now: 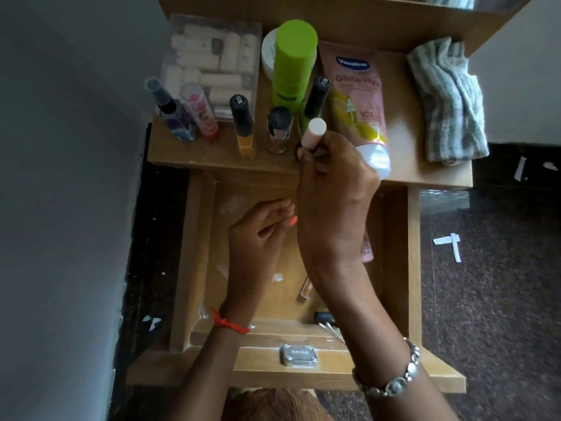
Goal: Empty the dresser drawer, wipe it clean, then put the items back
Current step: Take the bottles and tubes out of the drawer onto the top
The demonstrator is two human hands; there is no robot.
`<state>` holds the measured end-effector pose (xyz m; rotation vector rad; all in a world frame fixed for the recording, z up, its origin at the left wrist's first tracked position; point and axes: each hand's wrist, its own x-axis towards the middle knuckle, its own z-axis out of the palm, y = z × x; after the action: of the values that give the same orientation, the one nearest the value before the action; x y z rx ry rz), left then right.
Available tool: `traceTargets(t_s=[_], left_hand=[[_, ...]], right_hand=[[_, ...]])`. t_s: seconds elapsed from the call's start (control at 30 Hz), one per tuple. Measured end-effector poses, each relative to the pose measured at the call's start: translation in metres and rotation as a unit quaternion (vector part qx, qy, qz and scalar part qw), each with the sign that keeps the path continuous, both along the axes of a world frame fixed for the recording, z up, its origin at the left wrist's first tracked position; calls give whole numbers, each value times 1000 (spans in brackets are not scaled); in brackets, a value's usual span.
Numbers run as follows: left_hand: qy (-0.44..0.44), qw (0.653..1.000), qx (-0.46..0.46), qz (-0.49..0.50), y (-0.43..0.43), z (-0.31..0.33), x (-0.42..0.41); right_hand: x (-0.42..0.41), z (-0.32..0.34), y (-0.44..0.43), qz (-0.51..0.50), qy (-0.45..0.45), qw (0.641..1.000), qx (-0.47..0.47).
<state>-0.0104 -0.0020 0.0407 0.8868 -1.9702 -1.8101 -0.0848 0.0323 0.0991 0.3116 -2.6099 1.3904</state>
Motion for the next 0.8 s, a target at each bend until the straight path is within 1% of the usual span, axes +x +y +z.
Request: traceTargets(t_s=[0.1, 0.17, 0.2, 0.23, 0.27, 0.3, 0.33, 0.37, 0.4, 0.5, 0.57, 0.67, 0.73, 0.8], left_hand=[[-10, 1000, -13, -2, 3, -5, 2], [-21, 1000, 5, -3, 5, -10, 3], [-31, 999, 13, -9, 6, -13, 4], [-43, 999, 19, -16, 7, -16, 4], [-57, 998, 24, -24, 8, -19, 4], [-73, 996, 27, -33, 9, -22, 3], [-91, 995, 27, -45, 11, -26, 2], [-109, 992, 22, -57, 13, -29, -1], [-124, 990, 18, -69, 16, -32, -4], [-148, 983, 6, -106, 26, -38, -15], [-158, 978, -4, -134, 32, -40, -21], [-161, 973, -27, -162, 38, -40, -26], [-158, 973, -34, -167, 42, -40, -30], [-156, 974, -31, -159, 44, -40, -31]], right_hand=[[7, 9, 8, 7, 19, 999, 28], [15, 17, 23, 21, 31, 998, 53], [20, 22, 34, 32, 24, 997, 68], [25, 25, 46, 43, -8, 995, 88], [28, 25, 59, 54, -63, 989, 121], [29, 21, 71, 60, -131, 975, 170], [27, 15, 82, 58, -194, 952, 231], [24, 6, 90, 54, -234, 929, 283], [18, -4, 96, 57, -249, 914, 314], [0, -30, 99, 76, -272, 888, 364], [-8, -42, 95, 76, -300, 870, 383], [-14, -55, 90, 88, -308, 858, 402], [-16, -59, 89, 108, -308, 858, 398], [-16, -60, 94, 115, -317, 869, 363]])
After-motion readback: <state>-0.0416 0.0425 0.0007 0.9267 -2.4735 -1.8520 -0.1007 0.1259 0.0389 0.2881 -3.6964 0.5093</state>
